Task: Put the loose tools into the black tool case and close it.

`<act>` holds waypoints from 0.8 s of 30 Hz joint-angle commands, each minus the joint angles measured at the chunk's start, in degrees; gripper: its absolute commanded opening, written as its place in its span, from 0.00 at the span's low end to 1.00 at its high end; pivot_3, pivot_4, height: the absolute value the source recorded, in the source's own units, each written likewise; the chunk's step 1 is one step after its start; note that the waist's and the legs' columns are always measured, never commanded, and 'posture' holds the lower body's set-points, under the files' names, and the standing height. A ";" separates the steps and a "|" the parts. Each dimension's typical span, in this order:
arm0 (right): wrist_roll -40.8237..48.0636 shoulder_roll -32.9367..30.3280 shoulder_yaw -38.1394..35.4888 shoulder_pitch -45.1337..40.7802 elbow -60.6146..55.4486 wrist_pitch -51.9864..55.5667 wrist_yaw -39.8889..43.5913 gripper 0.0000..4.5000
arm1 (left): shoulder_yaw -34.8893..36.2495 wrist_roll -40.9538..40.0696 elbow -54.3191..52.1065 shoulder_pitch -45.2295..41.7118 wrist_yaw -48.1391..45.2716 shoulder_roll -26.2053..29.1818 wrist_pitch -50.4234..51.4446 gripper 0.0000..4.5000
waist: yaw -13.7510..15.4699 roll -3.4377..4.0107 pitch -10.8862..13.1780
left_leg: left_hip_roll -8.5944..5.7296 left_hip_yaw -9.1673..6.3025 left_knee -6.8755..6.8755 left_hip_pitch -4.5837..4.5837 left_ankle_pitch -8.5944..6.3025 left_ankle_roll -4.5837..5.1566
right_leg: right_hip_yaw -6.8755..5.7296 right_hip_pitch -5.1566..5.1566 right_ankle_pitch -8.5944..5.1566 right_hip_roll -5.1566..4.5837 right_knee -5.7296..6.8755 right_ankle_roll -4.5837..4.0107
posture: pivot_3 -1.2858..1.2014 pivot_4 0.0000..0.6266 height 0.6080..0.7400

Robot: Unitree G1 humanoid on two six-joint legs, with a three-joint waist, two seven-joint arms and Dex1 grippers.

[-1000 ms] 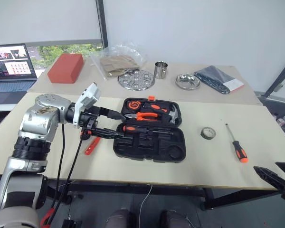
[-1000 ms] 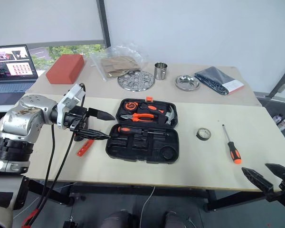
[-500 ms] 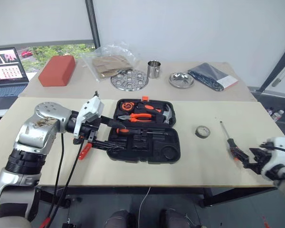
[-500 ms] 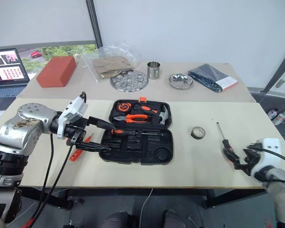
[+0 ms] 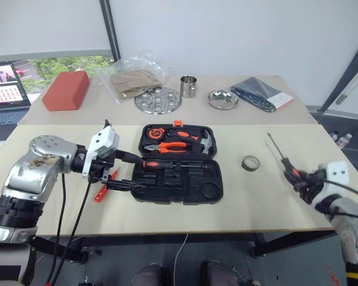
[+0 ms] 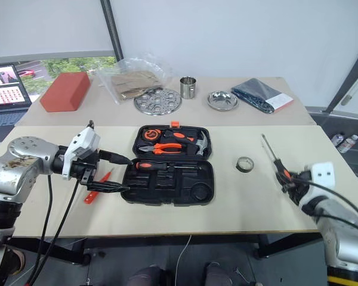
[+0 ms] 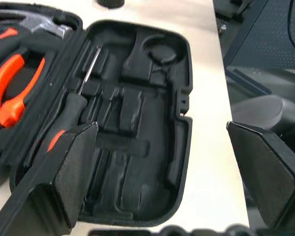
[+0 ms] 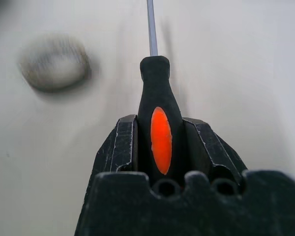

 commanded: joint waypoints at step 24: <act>-21.18 2.96 40.66 -34.83 22.06 -15.88 29.65 0.51 | 3.76 -2.21 -6.05 3.78 5.22 1.60 -0.82 1.00 | 0.21 -0.28 0.06 | -0.03 -0.09 0.21 -0.22 0.03 -0.11 | -0.24 -0.14 -0.19 -0.01 0.41 -0.16 | 0.52 0.24 0.95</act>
